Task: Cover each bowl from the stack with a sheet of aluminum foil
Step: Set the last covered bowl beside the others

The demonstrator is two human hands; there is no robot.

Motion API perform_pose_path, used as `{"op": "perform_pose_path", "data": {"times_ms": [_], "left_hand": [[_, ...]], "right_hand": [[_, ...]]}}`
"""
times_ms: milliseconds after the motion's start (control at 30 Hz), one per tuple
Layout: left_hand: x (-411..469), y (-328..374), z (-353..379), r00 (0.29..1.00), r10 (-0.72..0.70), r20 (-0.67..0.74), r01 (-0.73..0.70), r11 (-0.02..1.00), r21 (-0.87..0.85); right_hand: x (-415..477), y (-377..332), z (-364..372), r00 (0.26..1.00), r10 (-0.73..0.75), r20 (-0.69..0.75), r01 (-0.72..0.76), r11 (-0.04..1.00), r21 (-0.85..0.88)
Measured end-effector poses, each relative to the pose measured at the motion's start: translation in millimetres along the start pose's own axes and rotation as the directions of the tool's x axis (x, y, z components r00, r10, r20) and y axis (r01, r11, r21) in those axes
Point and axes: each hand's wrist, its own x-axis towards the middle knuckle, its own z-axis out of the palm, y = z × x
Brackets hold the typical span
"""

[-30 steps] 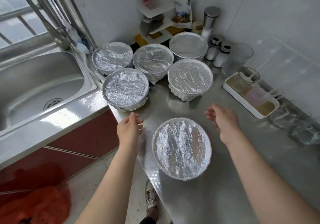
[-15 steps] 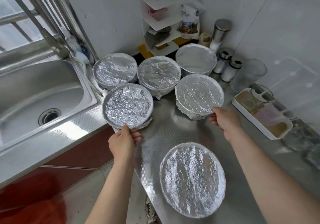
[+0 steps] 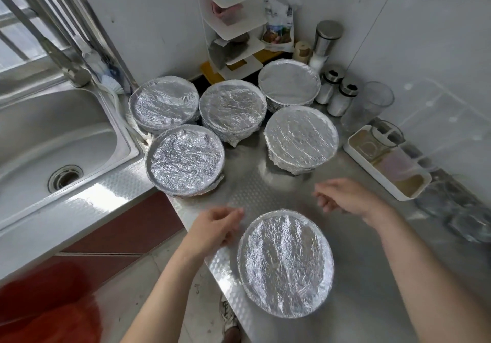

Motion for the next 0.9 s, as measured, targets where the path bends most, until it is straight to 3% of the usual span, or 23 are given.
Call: {"op": "perform_pose_path", "data": {"times_ms": [100,333,567,767,900], "left_hand": [[-1.7,-4.4,5.7,0.987,0.108,0.12,-0.133,0.965,0.224],[-0.4,-0.8,19.5,0.938,0.338,0.069,-0.322,0.787,0.526],[-3.8,-10.0,31.3,0.841,0.541,-0.008,-0.424,0.67,0.609],[-1.0,-12.4,34.9,0.815,0.575,-0.071,-0.396,0.642,0.656],[2.4,-5.3,25.0,0.799,0.572,-0.184,-0.332,0.676,0.658]], "right_hand": [[-6.9,9.4,6.2,0.986,-0.043,0.161,0.06,0.993,-0.098],[-11.2,-2.1,33.2,0.96,-0.127,0.25,0.154,0.984,-0.09],[-12.4,-6.8,55.0,0.958,-0.148,0.245,0.165,0.985,-0.052],[-7.9,-10.5,65.2,0.945,-0.205,0.255,0.233,0.969,-0.082],[0.4,-21.2,64.5,0.922,-0.301,0.243,0.326,0.943,-0.069]]}}
